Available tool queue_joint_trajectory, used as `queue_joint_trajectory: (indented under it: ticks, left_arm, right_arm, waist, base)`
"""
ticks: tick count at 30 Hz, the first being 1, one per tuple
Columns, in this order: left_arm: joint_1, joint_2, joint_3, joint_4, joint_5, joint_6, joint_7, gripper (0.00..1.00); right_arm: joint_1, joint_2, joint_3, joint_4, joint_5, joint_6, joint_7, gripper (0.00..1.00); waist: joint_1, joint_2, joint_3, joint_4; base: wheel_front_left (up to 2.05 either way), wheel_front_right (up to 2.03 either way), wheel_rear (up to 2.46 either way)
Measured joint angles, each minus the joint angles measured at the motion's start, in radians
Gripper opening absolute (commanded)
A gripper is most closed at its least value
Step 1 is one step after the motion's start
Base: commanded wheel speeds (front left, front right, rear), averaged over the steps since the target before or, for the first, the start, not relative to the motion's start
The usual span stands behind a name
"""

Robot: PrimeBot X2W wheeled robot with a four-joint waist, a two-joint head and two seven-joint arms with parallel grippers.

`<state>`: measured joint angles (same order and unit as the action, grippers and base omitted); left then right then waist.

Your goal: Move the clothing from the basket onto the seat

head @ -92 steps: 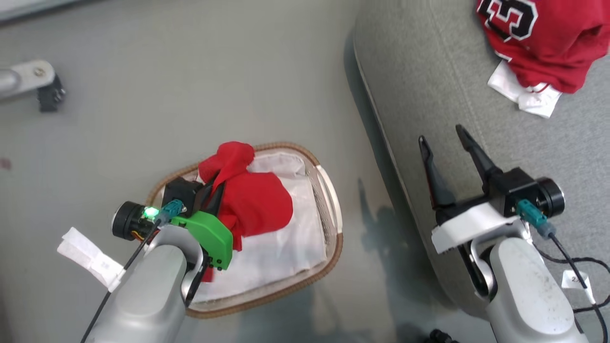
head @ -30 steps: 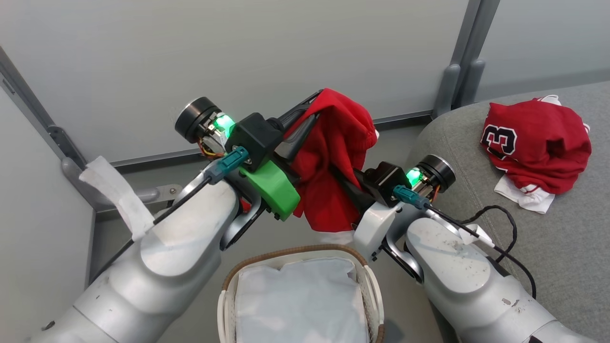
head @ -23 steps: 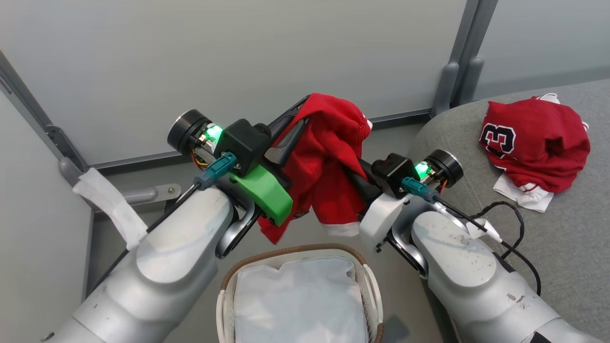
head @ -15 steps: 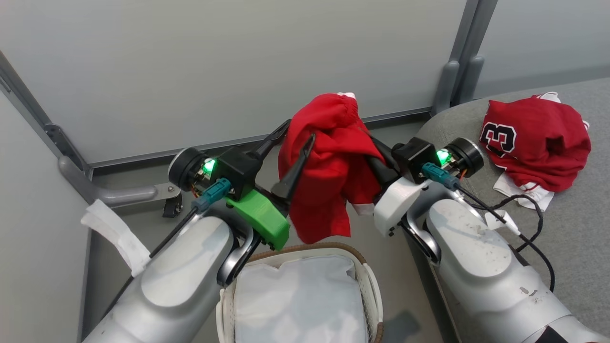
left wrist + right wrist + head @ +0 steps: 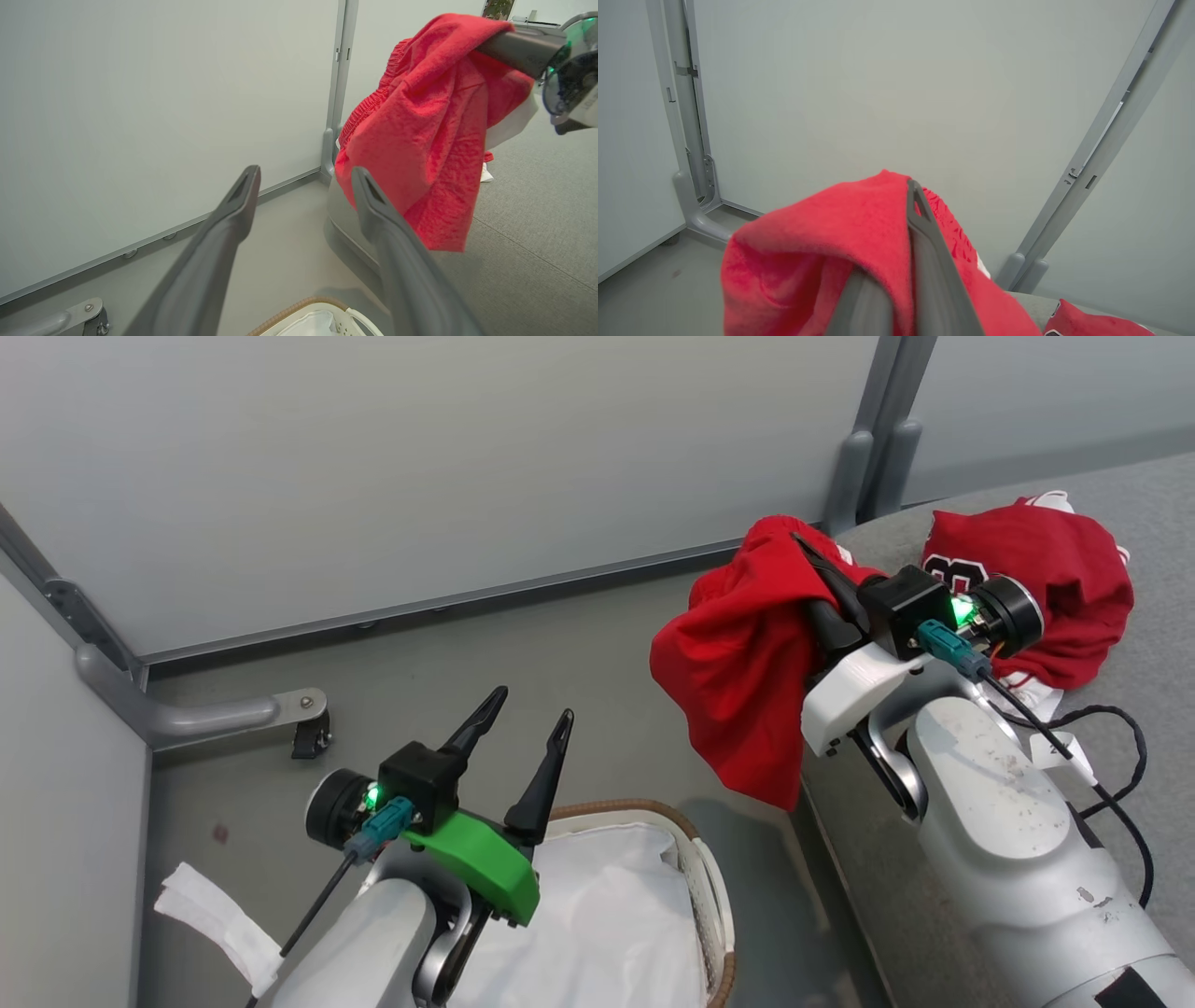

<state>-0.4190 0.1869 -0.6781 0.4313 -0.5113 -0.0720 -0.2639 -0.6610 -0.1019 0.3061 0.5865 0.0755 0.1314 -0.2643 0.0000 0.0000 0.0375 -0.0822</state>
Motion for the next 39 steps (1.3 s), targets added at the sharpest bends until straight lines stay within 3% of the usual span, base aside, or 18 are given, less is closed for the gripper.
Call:
queue_joint_trajectory:
  ticks: [15,29,35,39]
  left_arm:
    - [0.086,-0.066,0.133,-0.010,0.111,-0.045,0.000,1.00]
    - [0.068,-0.085,0.116,-0.006,0.154,-0.056,0.000,1.00]
    - [0.036,-0.083,0.087,-0.012,0.152,-0.056,0.000,1.00]
    - [0.009,-0.074,0.078,-0.020,0.152,-0.057,0.000,1.00]
  right_arm:
    - [0.022,0.003,-0.053,-0.018,-0.010,0.000,0.000,0.00]
    - [0.059,-0.007,-0.153,-0.041,-0.033,0.000,0.000,0.00]
    - [0.049,-0.019,-0.211,-0.063,-0.035,0.000,0.000,0.00]
    - [-0.023,-0.062,-0.266,-0.100,-0.053,0.000,0.000,0.00]
  waist:
    - [0.0000,0.0000,0.038,-0.136]
    - [0.0000,0.0000,0.107,-0.332]
    - [0.0000,0.0000,0.166,-0.360]
    - [0.0000,0.0000,0.211,-0.354]
  base:
    - [0.00,0.00,0.00]
    - [0.00,0.00,0.00]
    - [0.00,0.00,0.00]
    - [0.00,0.00,0.00]
